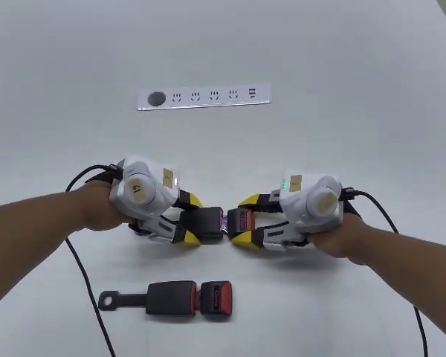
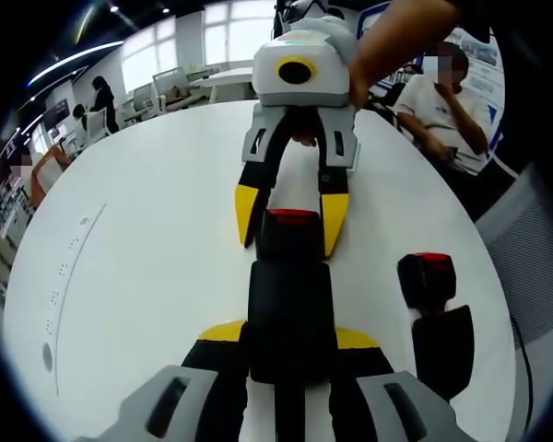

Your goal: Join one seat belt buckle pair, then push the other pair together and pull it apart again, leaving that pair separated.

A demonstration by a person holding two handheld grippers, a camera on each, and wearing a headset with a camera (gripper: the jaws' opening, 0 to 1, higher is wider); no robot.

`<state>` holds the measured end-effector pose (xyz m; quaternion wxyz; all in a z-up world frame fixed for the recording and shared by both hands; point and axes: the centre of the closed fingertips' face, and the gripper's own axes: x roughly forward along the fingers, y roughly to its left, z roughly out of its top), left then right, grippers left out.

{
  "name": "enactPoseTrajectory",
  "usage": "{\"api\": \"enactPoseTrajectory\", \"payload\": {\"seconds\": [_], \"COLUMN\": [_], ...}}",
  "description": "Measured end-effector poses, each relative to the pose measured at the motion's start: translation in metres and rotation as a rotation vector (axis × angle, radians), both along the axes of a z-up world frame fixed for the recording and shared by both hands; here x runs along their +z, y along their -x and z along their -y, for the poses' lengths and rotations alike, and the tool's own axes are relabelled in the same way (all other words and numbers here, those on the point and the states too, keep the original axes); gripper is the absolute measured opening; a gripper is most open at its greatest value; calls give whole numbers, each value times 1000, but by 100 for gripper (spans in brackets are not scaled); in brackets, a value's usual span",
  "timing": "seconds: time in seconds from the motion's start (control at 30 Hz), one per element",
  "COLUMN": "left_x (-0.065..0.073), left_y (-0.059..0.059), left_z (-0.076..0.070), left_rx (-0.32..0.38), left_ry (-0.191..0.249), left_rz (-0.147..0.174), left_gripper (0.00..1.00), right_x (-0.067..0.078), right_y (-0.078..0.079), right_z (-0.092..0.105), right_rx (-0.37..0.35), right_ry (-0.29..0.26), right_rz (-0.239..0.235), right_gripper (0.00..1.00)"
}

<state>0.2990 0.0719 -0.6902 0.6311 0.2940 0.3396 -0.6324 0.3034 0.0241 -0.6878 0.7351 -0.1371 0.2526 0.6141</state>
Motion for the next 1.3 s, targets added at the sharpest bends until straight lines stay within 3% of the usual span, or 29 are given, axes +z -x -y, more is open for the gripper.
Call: {"api": "enactPoseTrajectory", "payload": {"seconds": [0.57, 1.3], "left_x": [1, 0], "left_y": [1, 0], "left_z": [0, 1], "left_rx": [-8, 8], "left_ry": [-14, -26], "left_rz": [2, 1], "left_gripper": [34, 34], "right_x": [0, 0], "right_y": [1, 4], "right_z": [1, 28], "right_rx": [13, 4], "right_ry": [3, 7], "right_rz": [3, 3], "right_gripper": [34, 34]}}
